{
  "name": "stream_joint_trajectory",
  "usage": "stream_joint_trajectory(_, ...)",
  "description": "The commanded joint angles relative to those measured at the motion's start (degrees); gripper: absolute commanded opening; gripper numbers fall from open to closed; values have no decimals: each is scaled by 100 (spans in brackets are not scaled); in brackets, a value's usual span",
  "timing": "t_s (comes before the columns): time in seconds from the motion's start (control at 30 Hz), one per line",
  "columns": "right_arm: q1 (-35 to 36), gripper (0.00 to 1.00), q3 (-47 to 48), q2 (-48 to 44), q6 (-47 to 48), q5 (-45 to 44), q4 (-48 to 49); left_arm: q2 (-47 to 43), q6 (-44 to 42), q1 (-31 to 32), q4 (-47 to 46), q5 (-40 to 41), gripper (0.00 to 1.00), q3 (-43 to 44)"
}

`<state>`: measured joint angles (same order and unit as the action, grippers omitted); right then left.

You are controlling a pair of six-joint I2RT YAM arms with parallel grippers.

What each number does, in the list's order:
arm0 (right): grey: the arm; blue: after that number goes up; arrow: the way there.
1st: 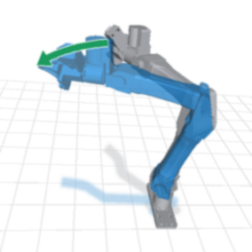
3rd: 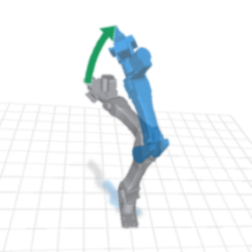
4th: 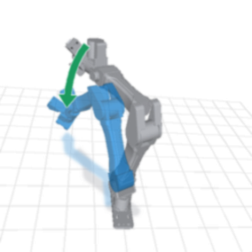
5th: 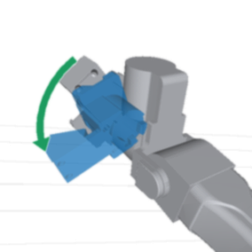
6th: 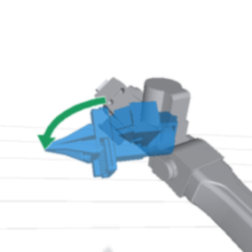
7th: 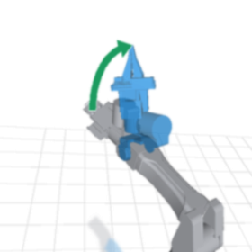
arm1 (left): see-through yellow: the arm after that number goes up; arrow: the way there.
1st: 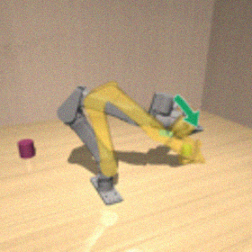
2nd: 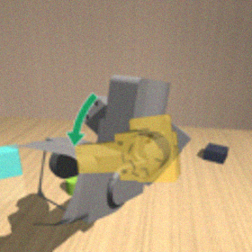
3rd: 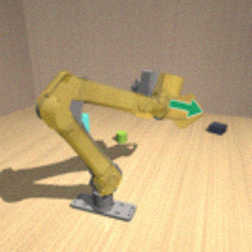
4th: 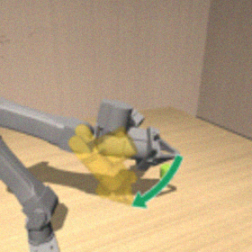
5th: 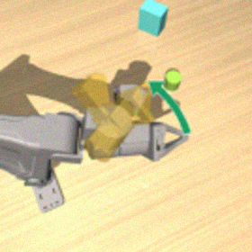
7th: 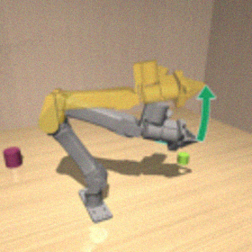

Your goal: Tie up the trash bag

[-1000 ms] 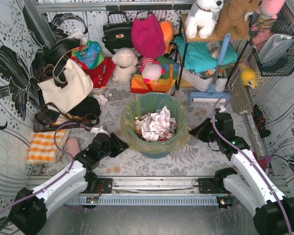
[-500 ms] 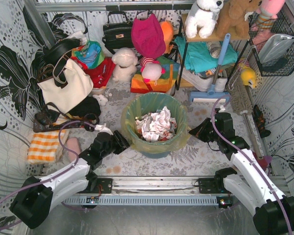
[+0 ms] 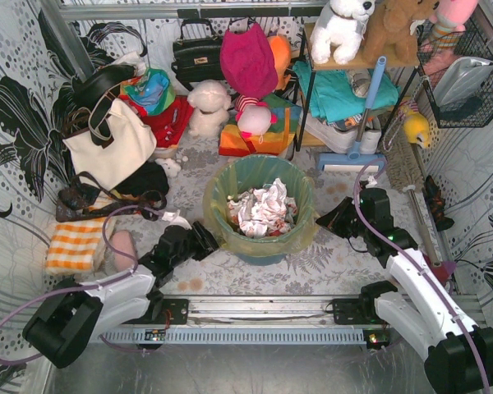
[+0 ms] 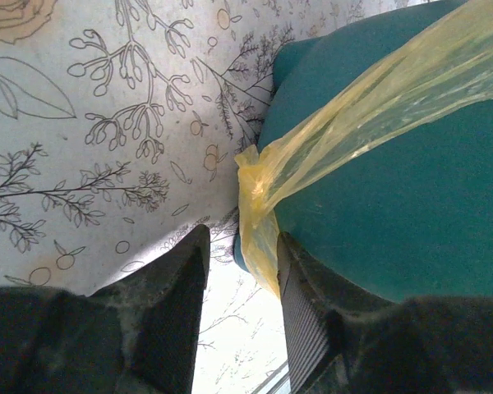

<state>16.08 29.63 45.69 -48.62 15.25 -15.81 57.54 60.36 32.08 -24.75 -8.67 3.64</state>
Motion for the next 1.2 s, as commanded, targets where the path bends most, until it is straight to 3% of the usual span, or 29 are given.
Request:
stream_joint_trajectory(0.0, -24, 0, -104, -40, -76, 93, 175, 183, -71, -34, -910, -112, 45, -69)
stream_joint_trajectory(0.33, -25, 0, -274, -168, -119, 95, 204, 477, -144, -30, -1017, -99, 32, 4)
stream_joint_trajectory(0.57, -22, 0, -337, -343, -128, 84, 138, 559, -188, -34, -934, -109, 13, 99)
stream_joint_trajectory(0.7, -21, 0, -451, -431, -158, 88, 187, -33, -243, -28, -275, 15, 5, 232)
stream_joint_trajectory(0.97, -23, 0, -508, -927, -215, -384, -40, -2072, -208, -32, 1884, 651, 1, 404)
stream_joint_trajectory(1.17, -20, 0, -563, -1467, -234, -311, 281, -2396, -342, -26, 2485, 526, 0, 696)
